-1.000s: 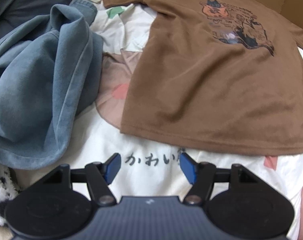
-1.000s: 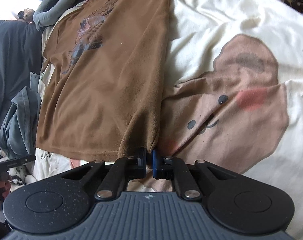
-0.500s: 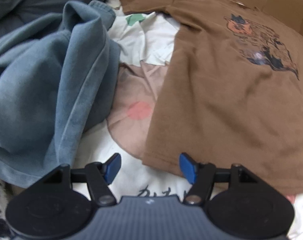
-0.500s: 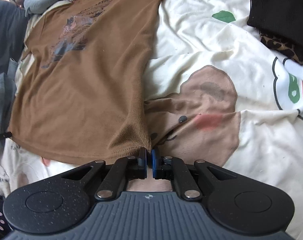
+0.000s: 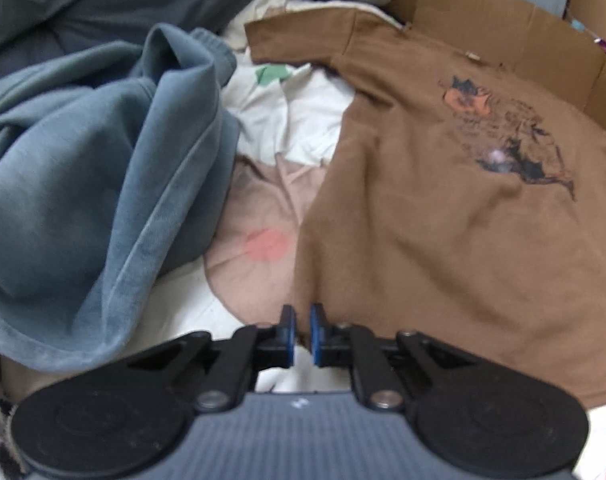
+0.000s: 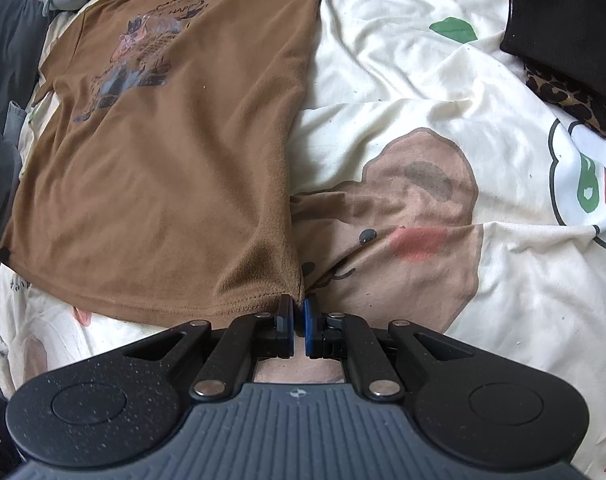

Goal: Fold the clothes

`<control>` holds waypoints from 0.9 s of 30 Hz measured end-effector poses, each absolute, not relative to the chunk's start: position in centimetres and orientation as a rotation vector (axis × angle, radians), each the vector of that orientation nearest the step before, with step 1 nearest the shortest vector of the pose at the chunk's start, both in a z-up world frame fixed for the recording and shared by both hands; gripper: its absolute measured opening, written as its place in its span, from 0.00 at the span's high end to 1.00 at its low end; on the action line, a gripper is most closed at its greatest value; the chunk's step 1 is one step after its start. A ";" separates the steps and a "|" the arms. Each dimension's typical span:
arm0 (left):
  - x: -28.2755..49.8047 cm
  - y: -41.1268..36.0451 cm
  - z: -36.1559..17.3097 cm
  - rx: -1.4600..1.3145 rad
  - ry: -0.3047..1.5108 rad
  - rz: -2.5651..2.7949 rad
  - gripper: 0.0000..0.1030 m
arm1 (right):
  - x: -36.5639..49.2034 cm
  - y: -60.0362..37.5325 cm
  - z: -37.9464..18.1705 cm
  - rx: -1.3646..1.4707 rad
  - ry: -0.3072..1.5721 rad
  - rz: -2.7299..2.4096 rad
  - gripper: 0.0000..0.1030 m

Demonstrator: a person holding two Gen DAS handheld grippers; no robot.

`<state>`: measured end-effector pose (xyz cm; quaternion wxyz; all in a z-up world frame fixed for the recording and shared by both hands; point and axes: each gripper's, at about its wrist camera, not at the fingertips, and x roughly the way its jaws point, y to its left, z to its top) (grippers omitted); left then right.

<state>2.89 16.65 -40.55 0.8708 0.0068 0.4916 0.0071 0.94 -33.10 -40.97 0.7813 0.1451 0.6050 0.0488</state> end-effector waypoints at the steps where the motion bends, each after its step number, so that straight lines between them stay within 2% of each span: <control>1: 2.8 16.4 -40.2 0.015 1.017 0.009 0.93 | 0.9 -33.0 -41.0 0.310 1.308 0.108 0.98; 11: 3.3 12.6 -40.7 0.020 0.991 -0.080 0.93 | 1.0 -32.5 -41.0 0.268 1.320 0.134 0.98; 20: 4.0 10.0 -42.9 0.047 1.042 -0.140 0.92 | 1.0 -32.3 -41.5 0.276 1.327 0.128 0.97; 27: 3.5 9.1 -43.5 0.046 1.073 -0.170 0.74 | 0.9 -32.2 -41.7 0.282 1.328 0.126 0.97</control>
